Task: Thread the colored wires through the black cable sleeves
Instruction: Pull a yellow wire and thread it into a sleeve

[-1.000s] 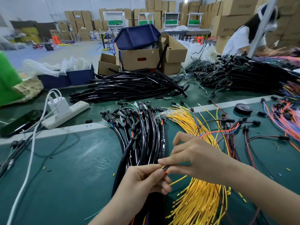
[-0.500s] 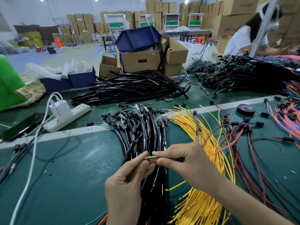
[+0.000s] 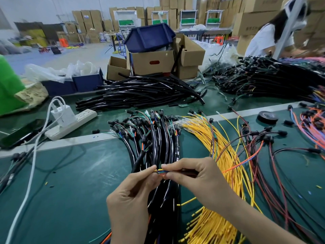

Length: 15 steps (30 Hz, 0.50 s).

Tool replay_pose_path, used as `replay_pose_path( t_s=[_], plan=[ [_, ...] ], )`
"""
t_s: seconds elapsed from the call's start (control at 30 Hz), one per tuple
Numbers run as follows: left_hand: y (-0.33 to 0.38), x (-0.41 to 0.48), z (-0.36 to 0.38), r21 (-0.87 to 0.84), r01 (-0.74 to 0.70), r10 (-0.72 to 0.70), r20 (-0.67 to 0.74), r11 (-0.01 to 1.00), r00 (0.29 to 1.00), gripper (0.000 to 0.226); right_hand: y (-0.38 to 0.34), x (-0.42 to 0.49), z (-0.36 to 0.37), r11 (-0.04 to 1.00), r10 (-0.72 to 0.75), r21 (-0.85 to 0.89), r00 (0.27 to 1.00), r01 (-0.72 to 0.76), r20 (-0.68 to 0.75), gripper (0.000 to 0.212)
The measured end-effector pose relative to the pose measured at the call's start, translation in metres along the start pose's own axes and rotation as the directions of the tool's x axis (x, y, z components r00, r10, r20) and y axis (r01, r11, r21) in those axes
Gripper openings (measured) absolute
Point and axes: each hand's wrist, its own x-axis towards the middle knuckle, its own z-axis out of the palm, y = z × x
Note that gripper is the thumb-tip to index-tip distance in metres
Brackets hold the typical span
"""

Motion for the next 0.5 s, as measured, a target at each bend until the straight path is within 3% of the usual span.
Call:
replay_pose_path(
  t_s=[0.13, 0.33, 0.5],
  plan=[
    [0.003, -0.001, 0.0, 0.025, 0.026, -0.027, 0.031, 0.999, 0.999, 0.02, 0.002, -0.001, -0.001, 0.999, -0.007, -0.051, 1.0, 0.008, 0.017, 0.019],
    [0.011, 0.0, 0.001, -0.07, 0.184, -0.173, 0.134, 0.981, 0.976, 0.019, 0.007, -0.005, -0.004, 0.994, -0.081, -0.074, 0.996, 0.083, 0.028, 0.011],
    [0.034, 0.032, -0.004, 0.124, 0.219, -0.249, 0.345, 0.968, 0.905, 0.023, 0.013, -0.004, -0.003, 0.974, -0.172, -0.161, 0.984, 0.161, -0.054, 0.01]
  ],
)
